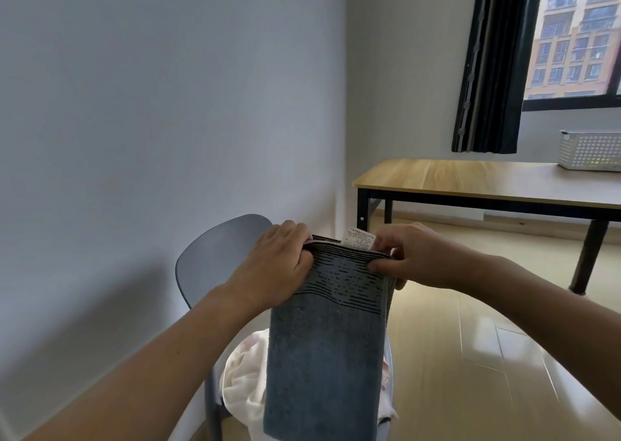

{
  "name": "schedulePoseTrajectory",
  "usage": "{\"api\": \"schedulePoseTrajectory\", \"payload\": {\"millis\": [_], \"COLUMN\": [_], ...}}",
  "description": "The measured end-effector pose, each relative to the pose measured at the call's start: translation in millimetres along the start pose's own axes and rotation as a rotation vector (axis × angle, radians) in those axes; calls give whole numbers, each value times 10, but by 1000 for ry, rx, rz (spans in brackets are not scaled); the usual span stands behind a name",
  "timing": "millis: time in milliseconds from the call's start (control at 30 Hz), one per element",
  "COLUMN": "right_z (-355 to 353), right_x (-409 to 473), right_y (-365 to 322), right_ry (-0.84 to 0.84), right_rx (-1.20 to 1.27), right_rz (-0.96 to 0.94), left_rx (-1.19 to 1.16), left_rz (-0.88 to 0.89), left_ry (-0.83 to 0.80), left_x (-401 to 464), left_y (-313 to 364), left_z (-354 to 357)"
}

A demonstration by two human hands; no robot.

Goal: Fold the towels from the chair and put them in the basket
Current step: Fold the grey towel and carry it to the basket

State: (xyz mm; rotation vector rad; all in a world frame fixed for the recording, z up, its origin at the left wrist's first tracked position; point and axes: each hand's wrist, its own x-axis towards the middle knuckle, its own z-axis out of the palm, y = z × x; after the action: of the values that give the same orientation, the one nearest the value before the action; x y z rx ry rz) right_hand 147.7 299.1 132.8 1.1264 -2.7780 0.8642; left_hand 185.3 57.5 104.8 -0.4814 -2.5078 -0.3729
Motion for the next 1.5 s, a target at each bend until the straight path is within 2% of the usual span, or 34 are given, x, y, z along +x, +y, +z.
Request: {"api": "schedulePoseTrajectory", "payload": {"millis": [100, 233, 333, 433, 567, 700, 867, 1000, 1133, 1200, 1267, 1333, 1433, 1500], "right_z": [-5, -16, -30, -57, -80, -85, -158, -245, -332, -338, -274, -114, 320, 706], "right_x": [16, 63, 76, 88, 87, 125, 324, 480, 439, 380, 327, 270, 139, 36], "right_y": [67, 132, 139, 111, 86, 68, 56, 71, -6, -40, -44, -3, 178, 359], "right_ry": [-24, -34, 46, 111, 49, 36, 94, 282, 412, 364, 218, 1, -311, -514], "right_rx": [88, -23, -110, -204, -247, -309, -320, -503, -565, -532, -480, -441, -381, -326], "right_rz": [48, 67, 67, 58, 65, 38, 7, -7, -51, -27, 46, 134, 257, 328], "left_rx": [-36, -32, -11, 131, 363, 210, 198, 124, 401, 536, 512, 347, 18, -74], "left_rz": [4, 20, 46, 146, 200, -2, -257, -370, -272, -195, -148, -111, -200, -225], "left_ry": [-29, -51, -108, -181, -220, -301, -489, -372, -129, -62, -120, -315, -663, -845], "left_x": [-14, 27, 74, 100, 75, 85, 456, 671, 742, 694, 602, 449, 64, -271], "left_y": [-14, 3, -13, -11, 37, 104, 89, 118, 151, 145, 133, 105, 63, 63], "left_z": [46, 83, 66, 48, 58, 51, -46, -134, -185, -203, -191, -109, 181, 470]}}
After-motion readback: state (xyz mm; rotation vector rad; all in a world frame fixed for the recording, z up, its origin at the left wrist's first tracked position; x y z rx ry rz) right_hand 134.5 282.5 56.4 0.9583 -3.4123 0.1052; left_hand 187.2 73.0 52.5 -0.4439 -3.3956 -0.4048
